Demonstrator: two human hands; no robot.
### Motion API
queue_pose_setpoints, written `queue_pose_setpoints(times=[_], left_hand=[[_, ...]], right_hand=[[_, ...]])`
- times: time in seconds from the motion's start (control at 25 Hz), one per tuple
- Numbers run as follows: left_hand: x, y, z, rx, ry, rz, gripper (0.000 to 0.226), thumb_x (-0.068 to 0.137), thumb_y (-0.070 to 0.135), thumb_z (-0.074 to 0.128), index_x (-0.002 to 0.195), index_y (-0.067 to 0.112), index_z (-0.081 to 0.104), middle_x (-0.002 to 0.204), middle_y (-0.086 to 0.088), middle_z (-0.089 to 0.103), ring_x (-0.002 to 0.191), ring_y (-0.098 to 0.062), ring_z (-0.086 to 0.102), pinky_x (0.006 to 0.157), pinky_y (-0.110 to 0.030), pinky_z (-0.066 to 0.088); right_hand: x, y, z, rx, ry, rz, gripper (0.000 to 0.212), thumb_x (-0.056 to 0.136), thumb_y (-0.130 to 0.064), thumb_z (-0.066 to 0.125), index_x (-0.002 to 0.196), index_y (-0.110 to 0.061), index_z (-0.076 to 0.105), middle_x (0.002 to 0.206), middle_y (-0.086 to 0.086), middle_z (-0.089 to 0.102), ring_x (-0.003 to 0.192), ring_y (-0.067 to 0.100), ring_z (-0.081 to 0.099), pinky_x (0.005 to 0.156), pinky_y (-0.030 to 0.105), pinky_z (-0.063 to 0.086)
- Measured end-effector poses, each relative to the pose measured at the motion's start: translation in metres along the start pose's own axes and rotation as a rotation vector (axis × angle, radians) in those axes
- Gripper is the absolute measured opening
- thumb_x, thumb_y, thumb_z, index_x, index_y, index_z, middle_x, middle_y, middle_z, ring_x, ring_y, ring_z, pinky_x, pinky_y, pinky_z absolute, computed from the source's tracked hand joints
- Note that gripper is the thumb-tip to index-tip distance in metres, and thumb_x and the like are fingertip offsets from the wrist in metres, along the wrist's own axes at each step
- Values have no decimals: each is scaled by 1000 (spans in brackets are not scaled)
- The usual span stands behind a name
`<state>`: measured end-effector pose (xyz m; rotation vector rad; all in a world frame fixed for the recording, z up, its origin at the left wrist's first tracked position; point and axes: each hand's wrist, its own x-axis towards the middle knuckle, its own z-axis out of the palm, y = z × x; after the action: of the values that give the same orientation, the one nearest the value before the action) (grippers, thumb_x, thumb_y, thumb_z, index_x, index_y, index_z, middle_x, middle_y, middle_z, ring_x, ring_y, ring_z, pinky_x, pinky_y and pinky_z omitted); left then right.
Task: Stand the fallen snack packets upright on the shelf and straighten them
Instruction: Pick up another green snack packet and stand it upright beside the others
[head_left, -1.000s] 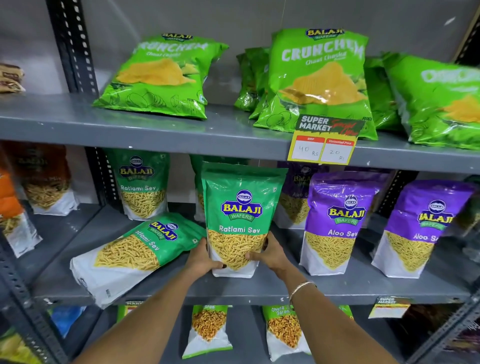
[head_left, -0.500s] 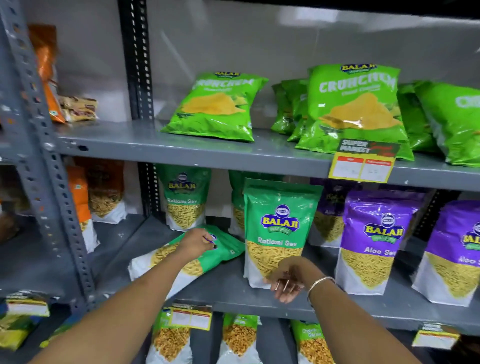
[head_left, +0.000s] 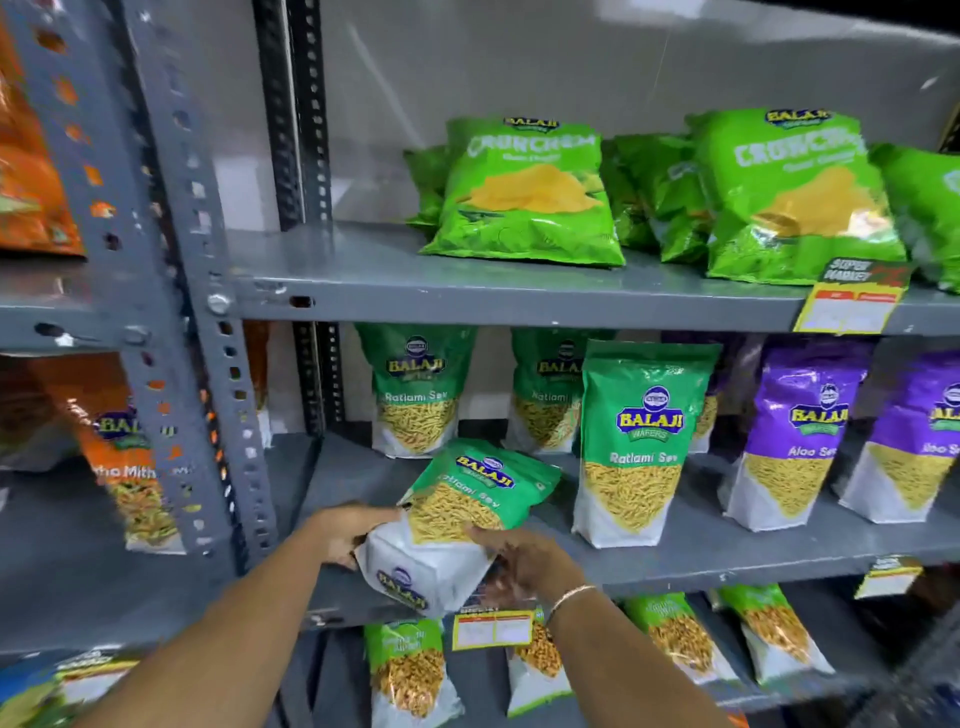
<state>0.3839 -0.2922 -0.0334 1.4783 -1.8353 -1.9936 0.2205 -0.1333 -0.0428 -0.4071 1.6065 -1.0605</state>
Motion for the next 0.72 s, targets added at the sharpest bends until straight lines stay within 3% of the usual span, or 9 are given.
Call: queue_pose_setpoints(times=[0.08, 0.12, 0.2, 0.28, 0.36, 0.44, 0.52, 0.6, 0.72], left_hand=[[3, 1, -2, -19, -61, 6, 16, 87, 24, 60, 85, 8, 58, 74, -11, 62, 42, -15, 65, 42, -28, 55], [2, 3, -2, -6, -82, 12, 15, 87, 22, 60, 82, 9, 57, 73, -11, 61, 42, -15, 65, 40, -28, 55], [-6, 6, -1, 61, -120, 44, 18, 85, 19, 62, 71, 11, 54, 62, -6, 60, 41, -13, 61, 40, -23, 52], [-14, 9, 0, 97, -150, 75, 16, 81, 14, 67, 72, 14, 53, 64, -3, 60, 51, -13, 59, 49, -24, 48], [-21, 12, 2, 115, -162, 115, 16, 80, 9, 68, 92, 13, 59, 88, -5, 65, 78, -18, 62, 67, -31, 51], [-28, 15, 5, 116, -132, 161, 42, 76, 5, 71, 115, 10, 56, 112, -9, 64, 106, -25, 60, 91, -43, 49], [-33, 19, 12, 90, -100, 214, 51, 74, 2, 72, 121, 10, 52, 116, -10, 63, 112, -26, 58, 100, -47, 44], [-37, 22, 18, 69, -79, 243, 43, 77, -1, 69, 114, 10, 52, 102, -6, 64, 104, -24, 58, 94, -45, 47], [-38, 26, 26, 57, -24, 327, 37, 77, -8, 66, 106, 10, 51, 89, 1, 63, 94, -20, 57, 68, -30, 49]], right_hand=[[0, 6, 6, 128, 6, -28, 30, 67, -33, 79, 72, -9, 64, 76, 13, 64, 76, 30, 68, 71, 44, 59], [-4, 6, 7, 169, 11, -41, 26, 68, -29, 79, 77, -9, 65, 83, 14, 64, 86, 32, 67, 76, 46, 59], [-14, 7, 7, 189, -13, -62, 13, 79, -18, 70, 71, -9, 64, 71, 8, 68, 72, 25, 68, 65, 39, 60], [-24, 3, 3, 148, -43, -110, 24, 84, -9, 63, 61, -12, 62, 54, 1, 66, 56, 17, 65, 57, 32, 57], [-29, -5, 0, 73, 6, -176, 18, 81, -2, 64, 68, -13, 59, 66, 1, 64, 63, 17, 61, 60, 32, 52], [-33, -11, -4, 30, 45, -251, 17, 77, 2, 67, 77, -12, 59, 78, 3, 62, 72, 18, 59, 64, 31, 48], [-36, -18, -6, 23, 77, -285, 22, 74, 6, 68, 78, -14, 60, 81, 3, 63, 74, 19, 58, 65, 30, 47], [-38, -24, -7, 23, 99, -321, 26, 73, 9, 68, 77, -15, 60, 82, 3, 63, 73, 16, 59, 61, 28, 47], [-31, -33, -8, -36, 173, -407, 30, 69, 10, 71, 87, -11, 60, 92, 7, 65, 81, 18, 61, 60, 25, 47]])
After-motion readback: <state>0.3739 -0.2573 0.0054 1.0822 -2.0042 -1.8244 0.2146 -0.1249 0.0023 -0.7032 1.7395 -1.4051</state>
